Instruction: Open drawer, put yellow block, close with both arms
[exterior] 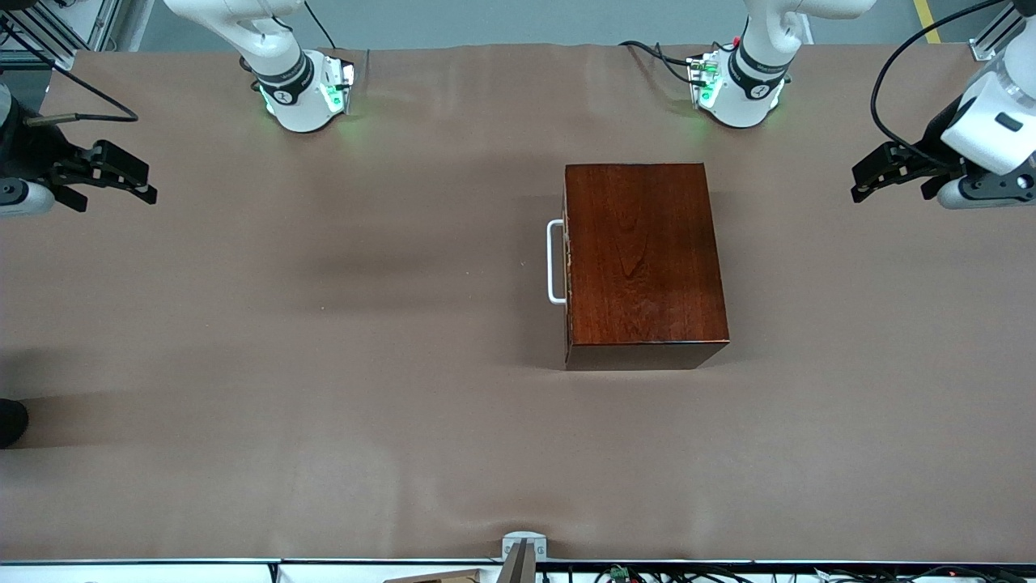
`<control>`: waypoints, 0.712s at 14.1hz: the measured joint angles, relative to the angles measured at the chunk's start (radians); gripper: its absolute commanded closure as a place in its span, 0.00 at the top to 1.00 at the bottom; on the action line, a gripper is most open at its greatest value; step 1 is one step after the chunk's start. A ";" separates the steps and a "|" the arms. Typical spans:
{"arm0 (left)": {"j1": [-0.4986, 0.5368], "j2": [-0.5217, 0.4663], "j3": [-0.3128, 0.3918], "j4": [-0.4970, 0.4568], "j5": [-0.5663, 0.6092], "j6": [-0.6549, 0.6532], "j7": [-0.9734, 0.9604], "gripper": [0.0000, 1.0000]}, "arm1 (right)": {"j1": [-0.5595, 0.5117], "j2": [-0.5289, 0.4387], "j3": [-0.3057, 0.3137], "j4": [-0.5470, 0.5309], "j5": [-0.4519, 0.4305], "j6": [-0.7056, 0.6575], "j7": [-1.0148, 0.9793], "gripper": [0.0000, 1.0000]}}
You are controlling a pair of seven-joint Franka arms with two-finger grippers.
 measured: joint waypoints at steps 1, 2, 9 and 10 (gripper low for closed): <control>0.000 0.001 -0.001 0.013 0.000 0.000 0.000 1.00 | 0.000 0.000 0.000 0.000 0.000 0.000 0.000 1.00; 0.000 0.001 -0.001 0.022 0.000 0.000 0.001 1.00 | 0.000 0.000 0.000 0.000 0.000 0.000 0.000 1.00; 0.251 0.007 -0.261 0.028 0.001 -0.034 0.032 1.00 | 0.000 0.001 0.000 0.000 0.000 0.000 0.000 1.00; 0.283 0.008 -0.290 0.028 0.001 -0.043 0.033 1.00 | 0.000 0.001 0.000 0.000 0.000 0.000 0.000 1.00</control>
